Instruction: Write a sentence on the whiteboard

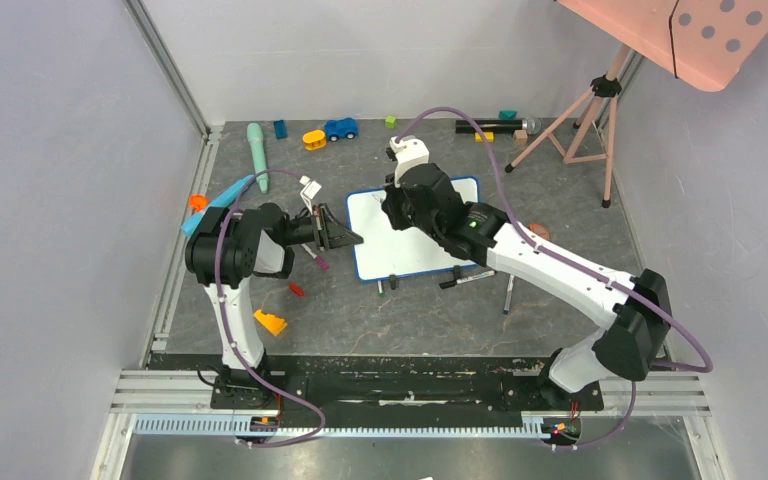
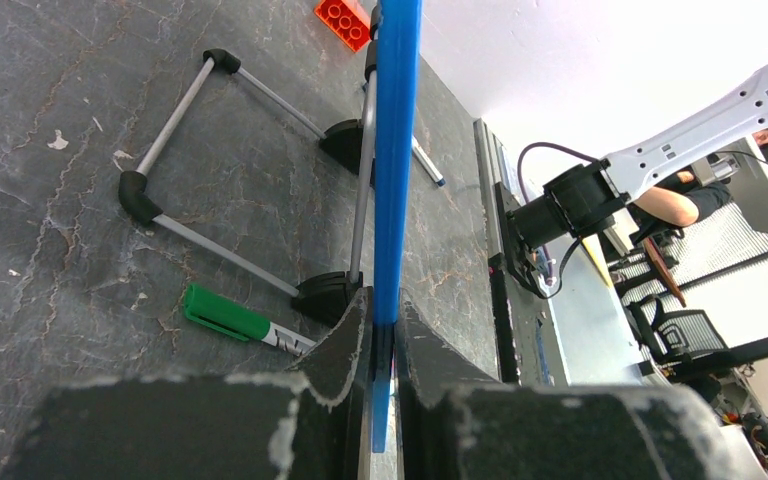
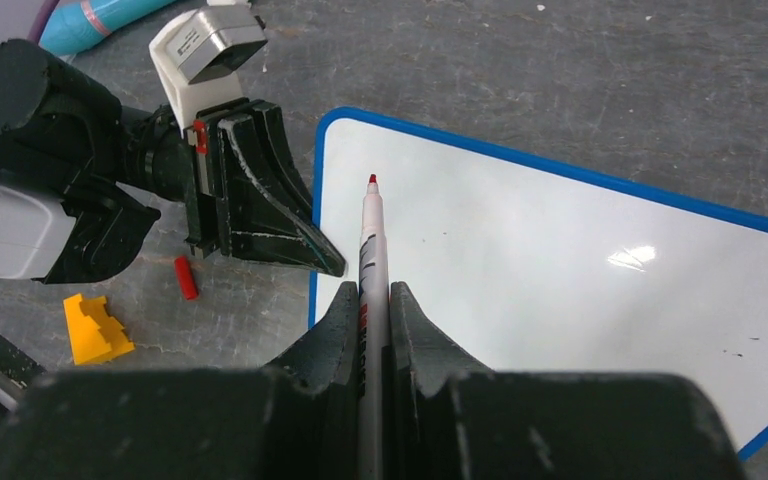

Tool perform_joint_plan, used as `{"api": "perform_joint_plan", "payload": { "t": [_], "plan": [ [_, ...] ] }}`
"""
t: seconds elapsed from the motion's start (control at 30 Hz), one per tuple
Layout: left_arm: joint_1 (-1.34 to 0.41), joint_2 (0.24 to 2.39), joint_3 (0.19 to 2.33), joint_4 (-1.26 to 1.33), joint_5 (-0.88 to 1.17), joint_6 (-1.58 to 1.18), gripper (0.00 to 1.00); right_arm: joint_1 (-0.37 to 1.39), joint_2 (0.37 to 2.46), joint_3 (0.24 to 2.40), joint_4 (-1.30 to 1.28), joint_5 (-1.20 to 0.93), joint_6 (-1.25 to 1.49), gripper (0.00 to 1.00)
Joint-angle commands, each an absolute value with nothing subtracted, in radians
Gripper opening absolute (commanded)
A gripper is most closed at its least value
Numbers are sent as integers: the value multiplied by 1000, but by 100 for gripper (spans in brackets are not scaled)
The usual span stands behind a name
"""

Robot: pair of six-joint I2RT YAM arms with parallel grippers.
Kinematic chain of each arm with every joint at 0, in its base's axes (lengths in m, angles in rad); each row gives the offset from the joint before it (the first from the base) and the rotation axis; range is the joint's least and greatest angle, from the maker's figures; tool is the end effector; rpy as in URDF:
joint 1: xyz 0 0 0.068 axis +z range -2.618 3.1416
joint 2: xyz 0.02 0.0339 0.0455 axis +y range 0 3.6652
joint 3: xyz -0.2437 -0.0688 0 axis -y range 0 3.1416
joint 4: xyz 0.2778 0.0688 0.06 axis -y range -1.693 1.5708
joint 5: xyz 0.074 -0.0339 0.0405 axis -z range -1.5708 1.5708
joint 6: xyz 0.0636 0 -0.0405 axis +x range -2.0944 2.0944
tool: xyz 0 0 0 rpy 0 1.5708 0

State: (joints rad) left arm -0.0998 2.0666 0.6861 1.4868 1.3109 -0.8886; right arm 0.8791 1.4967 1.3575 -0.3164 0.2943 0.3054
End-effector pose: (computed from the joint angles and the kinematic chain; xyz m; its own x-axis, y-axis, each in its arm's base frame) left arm 0.3294 -0.0948 0.0760 -0.6955 -0.1308 -0.7065 0.7010 0.0926 -0.7072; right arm 0.2735 0.3013 0.3181 -0.4393 -0.0793 -0.8948 -0.4601 0.8754 0.1483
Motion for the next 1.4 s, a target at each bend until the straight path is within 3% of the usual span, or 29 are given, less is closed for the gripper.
{"api": "perform_joint_plan", "payload": {
  "t": [0.0,0.43,1.37],
  "plan": [
    [-97,2071,692,1557,1319,-876,2,900,1538,1428,-321,303,272,0],
    [-98,2074,696,1558,1338,-871,2,922,1665,1544,-375,322,251,0],
    [-98,2074,696,1557,1350,-871,2,920,1732,1566,-367,400,239,0]
  ]
}}
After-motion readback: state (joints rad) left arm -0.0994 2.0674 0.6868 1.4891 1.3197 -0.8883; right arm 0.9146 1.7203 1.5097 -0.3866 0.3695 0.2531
